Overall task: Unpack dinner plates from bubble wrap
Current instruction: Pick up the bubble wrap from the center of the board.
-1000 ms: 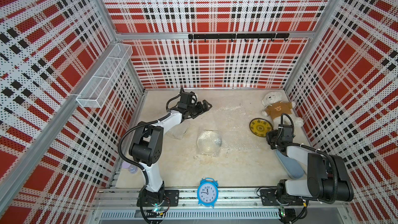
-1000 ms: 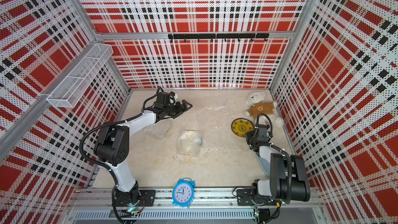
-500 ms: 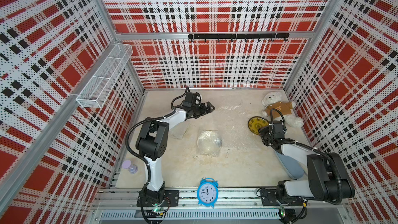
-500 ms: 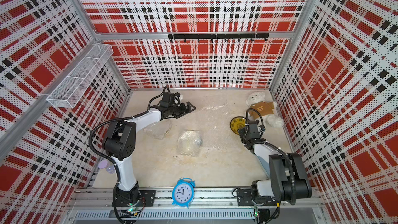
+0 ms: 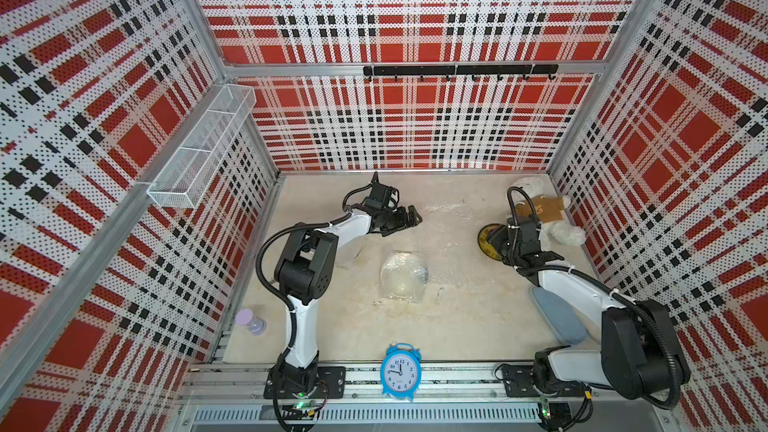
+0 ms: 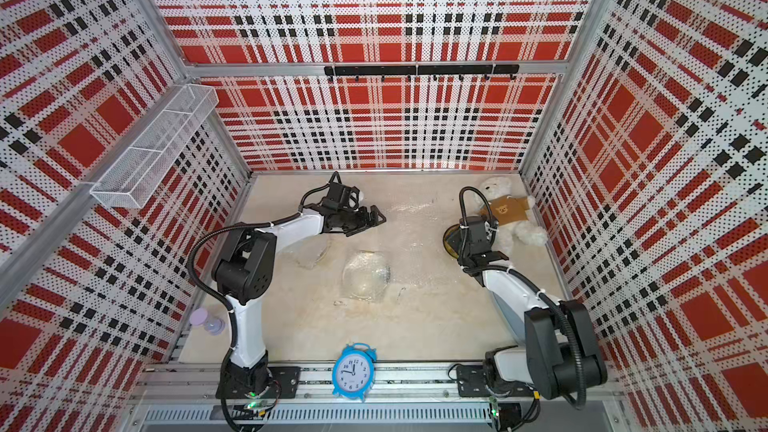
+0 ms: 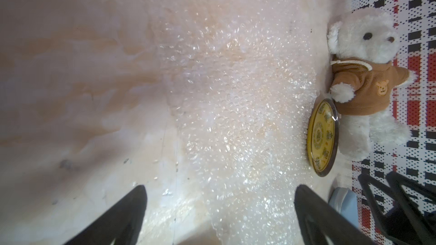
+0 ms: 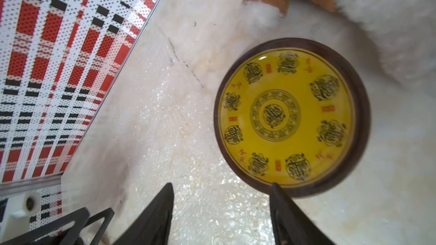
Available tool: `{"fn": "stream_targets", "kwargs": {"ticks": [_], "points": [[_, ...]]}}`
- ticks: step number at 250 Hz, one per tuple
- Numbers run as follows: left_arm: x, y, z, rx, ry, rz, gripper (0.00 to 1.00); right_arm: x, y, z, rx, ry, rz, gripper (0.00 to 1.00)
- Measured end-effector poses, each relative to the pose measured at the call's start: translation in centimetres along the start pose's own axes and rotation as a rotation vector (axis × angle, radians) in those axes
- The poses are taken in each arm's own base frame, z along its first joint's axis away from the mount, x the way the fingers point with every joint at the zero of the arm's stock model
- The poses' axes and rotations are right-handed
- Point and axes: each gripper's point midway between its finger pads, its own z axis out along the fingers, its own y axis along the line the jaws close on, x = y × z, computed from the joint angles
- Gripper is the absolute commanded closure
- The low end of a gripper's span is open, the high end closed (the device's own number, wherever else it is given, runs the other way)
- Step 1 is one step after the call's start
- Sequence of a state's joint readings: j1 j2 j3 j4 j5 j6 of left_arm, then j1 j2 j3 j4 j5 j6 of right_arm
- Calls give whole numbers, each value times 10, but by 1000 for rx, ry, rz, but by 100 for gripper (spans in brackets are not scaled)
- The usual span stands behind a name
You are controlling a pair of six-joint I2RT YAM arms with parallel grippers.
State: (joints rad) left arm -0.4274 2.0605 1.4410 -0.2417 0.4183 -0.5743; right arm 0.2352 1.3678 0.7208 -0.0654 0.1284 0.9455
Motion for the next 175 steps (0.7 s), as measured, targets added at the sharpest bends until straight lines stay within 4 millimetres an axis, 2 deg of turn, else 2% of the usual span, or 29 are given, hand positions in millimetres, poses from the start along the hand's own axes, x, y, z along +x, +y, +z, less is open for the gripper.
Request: {"fn": "stream_targets", "kwargs": {"ticks": [22,72,118,175], "points": [[5,0,7,0,14,-2,0,5,6,10,-22,26,-23,32],[13,-4,16,4,34,-16,3,24,2,29,-31,94,-41,32],[17,-6,26,15,47,-41,6,29,3,33,-51,109,-40,32],[19,-9,38,40,43,-65,18,27,7,34,-70,102,-41,32]]}}
